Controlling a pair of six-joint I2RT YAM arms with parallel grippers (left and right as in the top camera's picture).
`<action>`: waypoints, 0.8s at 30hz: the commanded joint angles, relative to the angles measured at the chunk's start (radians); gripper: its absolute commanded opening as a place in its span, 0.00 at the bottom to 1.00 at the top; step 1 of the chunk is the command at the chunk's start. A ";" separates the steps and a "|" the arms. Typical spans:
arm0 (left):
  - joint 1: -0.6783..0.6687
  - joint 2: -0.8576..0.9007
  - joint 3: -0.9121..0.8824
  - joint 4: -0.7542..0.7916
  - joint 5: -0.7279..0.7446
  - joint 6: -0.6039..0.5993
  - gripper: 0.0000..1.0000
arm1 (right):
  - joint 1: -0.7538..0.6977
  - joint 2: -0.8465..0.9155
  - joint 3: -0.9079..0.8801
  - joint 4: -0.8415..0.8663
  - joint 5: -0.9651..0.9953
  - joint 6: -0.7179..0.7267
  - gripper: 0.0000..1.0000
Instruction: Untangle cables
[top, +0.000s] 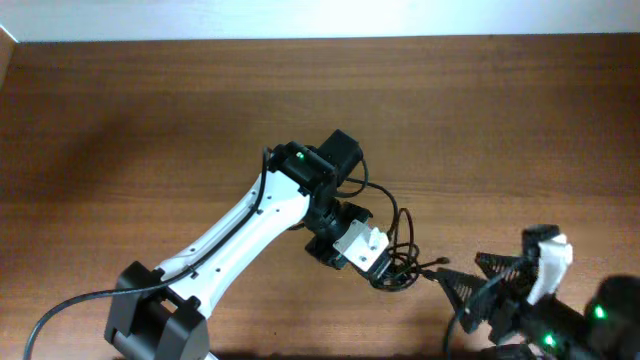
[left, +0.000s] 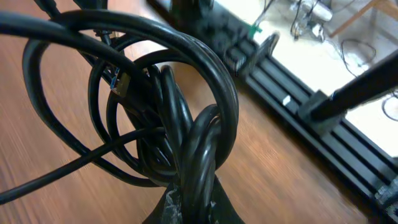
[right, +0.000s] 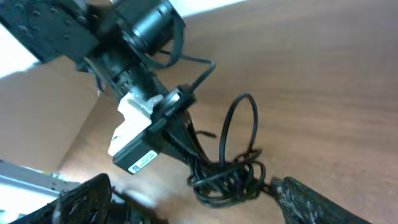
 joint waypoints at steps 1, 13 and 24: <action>0.000 -0.026 0.018 0.008 -0.072 -0.103 0.00 | -0.003 0.109 0.010 -0.040 -0.028 -0.071 0.79; -0.040 -0.026 0.018 0.079 0.051 -0.103 0.00 | -0.003 0.458 0.010 -0.097 -0.080 -0.319 0.63; -0.092 -0.026 0.018 0.091 0.079 -0.154 0.00 | -0.003 0.458 0.010 -0.088 0.026 -0.317 0.04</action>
